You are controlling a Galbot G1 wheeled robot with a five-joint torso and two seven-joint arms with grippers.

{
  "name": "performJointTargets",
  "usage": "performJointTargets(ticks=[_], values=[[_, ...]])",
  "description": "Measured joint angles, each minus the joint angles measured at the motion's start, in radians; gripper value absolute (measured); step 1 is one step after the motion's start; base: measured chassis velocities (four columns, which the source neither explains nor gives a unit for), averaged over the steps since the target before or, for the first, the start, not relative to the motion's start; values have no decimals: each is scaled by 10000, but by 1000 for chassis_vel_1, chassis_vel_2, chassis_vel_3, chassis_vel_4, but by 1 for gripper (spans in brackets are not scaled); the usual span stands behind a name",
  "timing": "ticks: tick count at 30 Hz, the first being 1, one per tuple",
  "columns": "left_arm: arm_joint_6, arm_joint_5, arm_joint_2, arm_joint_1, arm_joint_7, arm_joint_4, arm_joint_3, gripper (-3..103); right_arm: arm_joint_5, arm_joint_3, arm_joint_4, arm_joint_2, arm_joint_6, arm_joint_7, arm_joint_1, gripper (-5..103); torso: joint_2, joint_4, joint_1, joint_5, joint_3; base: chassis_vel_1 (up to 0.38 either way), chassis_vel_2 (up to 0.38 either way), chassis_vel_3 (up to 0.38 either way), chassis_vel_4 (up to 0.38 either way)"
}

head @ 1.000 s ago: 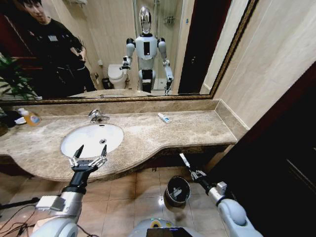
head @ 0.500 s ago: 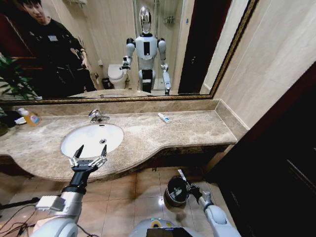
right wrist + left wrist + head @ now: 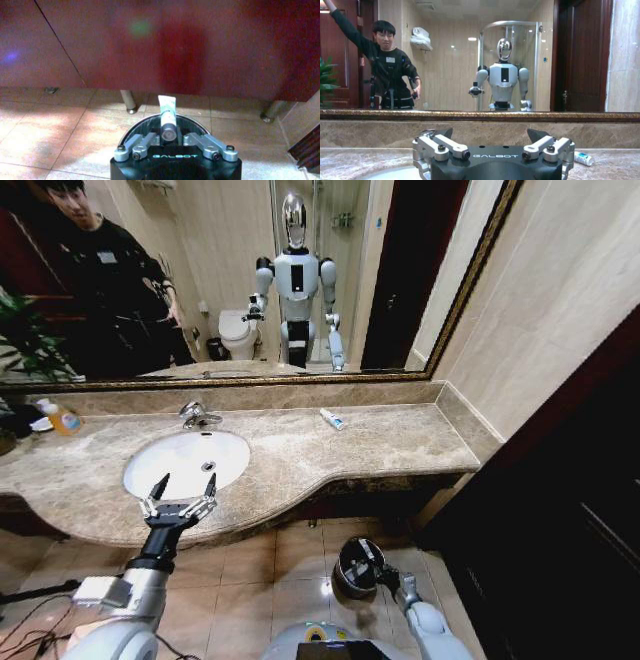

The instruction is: Pick up the trash from the sink and place it in the trash bin.

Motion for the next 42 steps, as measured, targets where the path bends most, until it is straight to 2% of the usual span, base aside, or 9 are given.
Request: performJointTargets(ticks=[1,3,5,8,9,17,18,22,42], values=[[0,0,0,0,0,0,0,100,0,0,0,0,0,0,0,18,0,0,0,0,0,0,0,0,0],[0,0,0,0,0,0,0,100,-29,1,50,-9,-7,21,-11,33,0,0,0,0,0,0,0,0,0],[0,0,0,0,0,0,0,100,-30,1,51,-12,-7,23,-12,33,0,0,0,0,0,0,0,0,0],[0,0,0,0,0,0,0,100,-34,1,47,-12,22,32,-49,50,0,0,0,0,0,0,0,0,0],[0,0,0,0,0,0,0,100,-34,1,47,-12,22,32,-49,50,0,0,0,0,0,0,0,0,0],[0,0,0,0,0,1,0,100,-94,-5,-23,99,109,55,-69,83,0,0,0,0,0,0,0,0,0],[0,0,0,0,0,1,0,100,-94,-5,-23,99,109,55,-69,83,0,0,0,0,0,0,0,0,0],[0,0,0,0,0,0,0,100,-130,-17,-19,130,109,65,-68,97,0,0,0,0,0,0,0,0,0],[0,0,0,0,0,0,0,100,-135,-19,-51,145,99,91,-108,100,0,0,0,0,0,0,0,0,0]])
